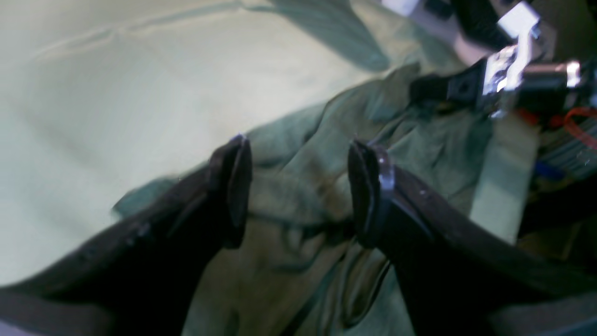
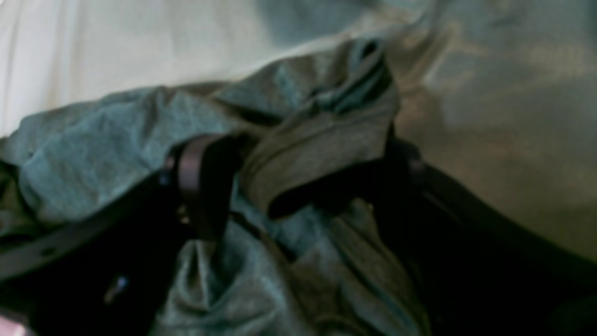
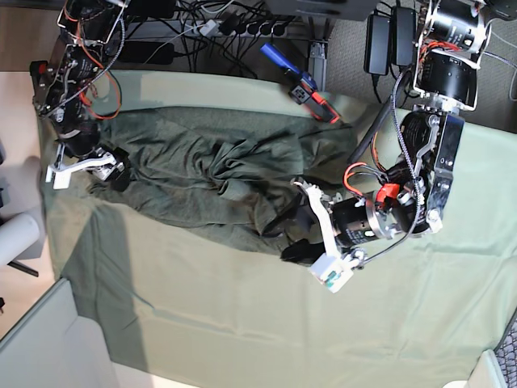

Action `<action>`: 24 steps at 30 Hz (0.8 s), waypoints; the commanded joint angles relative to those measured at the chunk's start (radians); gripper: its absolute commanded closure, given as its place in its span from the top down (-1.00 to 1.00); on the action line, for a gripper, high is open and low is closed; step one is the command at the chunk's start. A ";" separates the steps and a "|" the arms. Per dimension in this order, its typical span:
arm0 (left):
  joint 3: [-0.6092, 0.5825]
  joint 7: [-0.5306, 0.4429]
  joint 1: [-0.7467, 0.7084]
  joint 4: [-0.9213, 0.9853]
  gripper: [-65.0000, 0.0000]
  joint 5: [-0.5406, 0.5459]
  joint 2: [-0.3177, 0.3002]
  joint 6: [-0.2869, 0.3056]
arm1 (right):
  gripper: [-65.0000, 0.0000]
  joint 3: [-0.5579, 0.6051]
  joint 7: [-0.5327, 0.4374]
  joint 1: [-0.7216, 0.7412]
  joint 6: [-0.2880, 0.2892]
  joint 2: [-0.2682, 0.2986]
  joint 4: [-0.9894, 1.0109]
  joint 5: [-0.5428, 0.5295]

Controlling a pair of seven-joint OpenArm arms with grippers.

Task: Fold the T-shirt properly
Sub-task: 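Lift the strip end with the left gripper and fold it toward the right gripper, then release the folded end with the left gripper and withdraw it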

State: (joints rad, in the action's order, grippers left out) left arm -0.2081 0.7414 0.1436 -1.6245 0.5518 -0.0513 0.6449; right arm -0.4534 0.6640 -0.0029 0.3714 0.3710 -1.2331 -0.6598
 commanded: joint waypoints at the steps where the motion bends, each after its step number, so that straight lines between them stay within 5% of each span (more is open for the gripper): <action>1: 0.002 -0.022 0.019 -0.018 0.11 0.024 0.000 0.022 | 0.35 0.004 0.074 -0.006 0.004 0.003 -0.001 0.005; 5: 0.002 -0.006 0.019 -0.018 0.10 0.024 -0.002 0.022 | 0.32 0.004 0.088 -0.006 0.013 0.003 -0.011 0.006; 11: 0.002 0.007 0.011 -0.018 0.10 0.024 -0.002 0.022 | -0.53 0.004 0.134 -0.027 0.015 0.003 -0.097 0.025; 16: 0.002 0.007 0.003 -0.018 0.10 0.024 -0.002 0.022 | -0.61 0.004 0.129 -0.039 0.014 0.003 -0.163 0.068; 19: 0.002 0.008 0.000 -0.018 0.10 0.025 -0.002 0.022 | -1.00 0.004 0.109 -0.039 0.014 0.003 -0.166 0.077; 24: 0.027 0.007 -0.004 -0.018 0.09 0.125 -0.002 0.022 | -1.00 0.004 0.035 -0.039 0.014 0.003 -0.166 0.136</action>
State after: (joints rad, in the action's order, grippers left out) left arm -0.1864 0.7700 0.1219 -1.6245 0.6643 -0.0551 0.6468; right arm -0.4492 0.7025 -0.0475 0.3782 0.3626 -1.3857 -0.5213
